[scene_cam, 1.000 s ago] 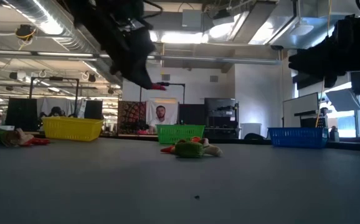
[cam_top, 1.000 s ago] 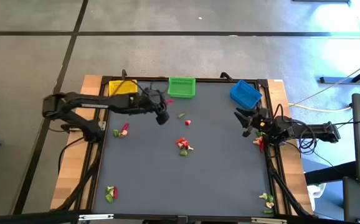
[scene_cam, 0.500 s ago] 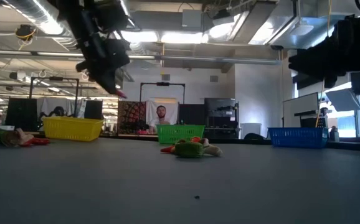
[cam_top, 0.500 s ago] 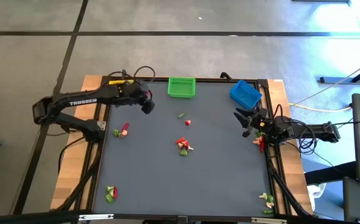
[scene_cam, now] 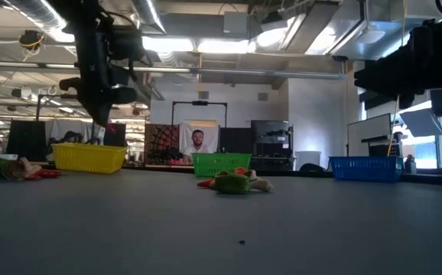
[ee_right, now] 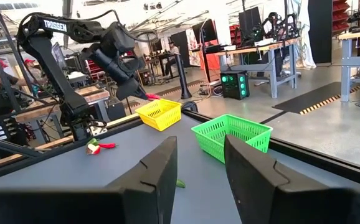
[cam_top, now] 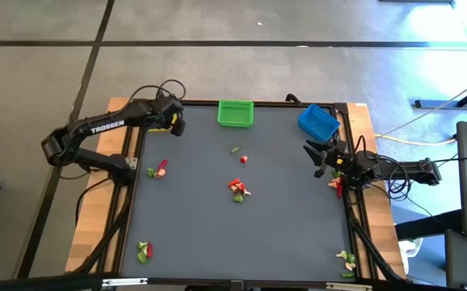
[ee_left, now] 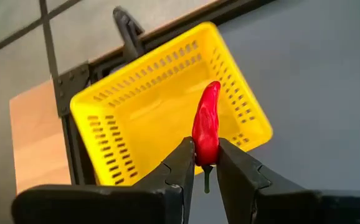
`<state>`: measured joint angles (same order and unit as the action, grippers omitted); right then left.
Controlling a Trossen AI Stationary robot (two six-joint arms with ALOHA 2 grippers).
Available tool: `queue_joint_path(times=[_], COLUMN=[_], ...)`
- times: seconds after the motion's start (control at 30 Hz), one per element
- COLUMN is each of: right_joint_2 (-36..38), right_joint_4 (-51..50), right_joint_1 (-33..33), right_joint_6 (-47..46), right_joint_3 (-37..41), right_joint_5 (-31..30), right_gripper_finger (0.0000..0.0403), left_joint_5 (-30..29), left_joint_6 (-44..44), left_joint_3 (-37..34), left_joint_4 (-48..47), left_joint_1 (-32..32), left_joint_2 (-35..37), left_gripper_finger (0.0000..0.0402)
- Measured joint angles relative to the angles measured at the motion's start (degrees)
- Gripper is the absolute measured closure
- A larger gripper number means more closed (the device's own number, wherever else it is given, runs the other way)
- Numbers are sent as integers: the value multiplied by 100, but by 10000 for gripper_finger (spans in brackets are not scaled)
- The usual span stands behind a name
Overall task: Sort produce into baskets
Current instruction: Put the red chili pepper into the yellow basket, then put the green chili pepper into the yellow basket
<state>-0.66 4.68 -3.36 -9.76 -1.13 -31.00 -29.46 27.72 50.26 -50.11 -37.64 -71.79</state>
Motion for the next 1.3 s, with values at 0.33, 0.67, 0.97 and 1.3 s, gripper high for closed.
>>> queue_joint_path(times=[0.33,0.67,0.97,1.3], right_joint_2=[-1,1,-1,-1], right_joint_4=[-10,-16,-16,-16], right_joint_1=[0,0,0,0], right_joint_6=[0,2,-16,-96], right_joint_3=[0,0,0,0], right_joint_5=[-3,-4,-46,-46], right_gripper_finger=[269,269,269,269], left_joint_5=[2,7,93,319], left_joint_6=[-29,-280,-377,-567], left_joint_3=[-383,-510,-510,-510], left_joint_4=[112,523,618,1108], left_joint_1=[-339,-546,-502,3], left_joint_2=[-7,-9,-9,-9], left_gripper_finger=[339,271,223,222])
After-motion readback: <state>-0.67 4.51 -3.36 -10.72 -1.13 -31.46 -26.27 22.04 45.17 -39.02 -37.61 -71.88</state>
